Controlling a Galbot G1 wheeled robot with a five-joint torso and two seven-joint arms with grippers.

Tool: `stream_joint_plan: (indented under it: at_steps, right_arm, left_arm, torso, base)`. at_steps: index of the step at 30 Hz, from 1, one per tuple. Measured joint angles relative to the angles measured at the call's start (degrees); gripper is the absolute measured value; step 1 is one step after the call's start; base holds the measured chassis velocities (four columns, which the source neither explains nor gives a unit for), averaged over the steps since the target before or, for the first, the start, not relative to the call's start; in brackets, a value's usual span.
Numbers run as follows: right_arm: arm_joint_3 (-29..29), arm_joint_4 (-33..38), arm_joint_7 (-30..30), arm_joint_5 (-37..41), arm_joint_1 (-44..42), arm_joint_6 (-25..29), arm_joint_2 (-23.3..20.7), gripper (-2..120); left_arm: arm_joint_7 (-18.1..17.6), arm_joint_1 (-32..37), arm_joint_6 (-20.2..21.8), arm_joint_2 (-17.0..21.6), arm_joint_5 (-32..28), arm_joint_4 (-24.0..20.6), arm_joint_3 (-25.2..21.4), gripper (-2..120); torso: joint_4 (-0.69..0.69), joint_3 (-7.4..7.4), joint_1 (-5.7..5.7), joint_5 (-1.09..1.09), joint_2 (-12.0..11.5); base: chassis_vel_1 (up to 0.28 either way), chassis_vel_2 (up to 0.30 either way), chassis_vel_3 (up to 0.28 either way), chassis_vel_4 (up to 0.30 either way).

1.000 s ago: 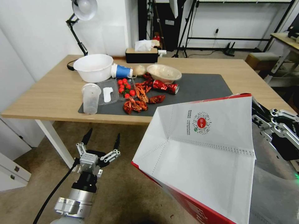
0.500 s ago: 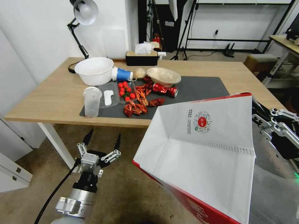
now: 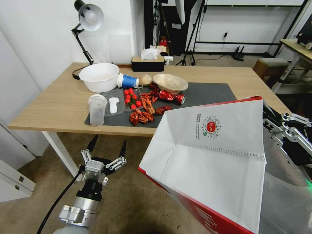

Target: Pick up the food delivery bag from the floor and place it on the table.

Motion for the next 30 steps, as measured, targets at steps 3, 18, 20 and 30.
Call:
stream_joint_plan:
  at_steps: [3,18,20,30]
  right_arm:
    - [-0.11,0.01,0.15,-0.04,0.06,0.02,0.00,0]
    - [-0.76,0.01,0.24,-0.47,0.22,0.11,0.13,0]
    - [-0.77,0.01,0.22,-0.48,0.24,0.13,0.12,0]
    - [-0.64,0.01,0.15,-0.48,0.22,0.21,0.05,0]
  left_arm:
    - [0.00,-0.03,0.00,0.02,0.00,0.00,-0.01,97]
    - [-0.04,0.10,-0.07,0.16,-0.01,-0.05,0.06,97]
    - [-0.06,0.11,-0.30,0.16,-0.06,-0.06,0.09,97]
    - [1.19,0.08,-2.98,0.15,-1.52,0.11,0.54,99]
  torso:
    - [0.00,0.36,0.30,0.00,0.66]
    - [0.00,2.88,2.24,0.00,5.13]
    - [0.00,3.19,2.51,0.00,5.72]
    - [0.00,4.60,3.58,0.00,8.17]
  base:
    - [0.000,0.000,0.000,0.000]
    - [0.000,0.000,0.000,0.000]
    - [0.000,0.000,0.000,0.000]
    - [0.000,0.000,0.000,0.000]
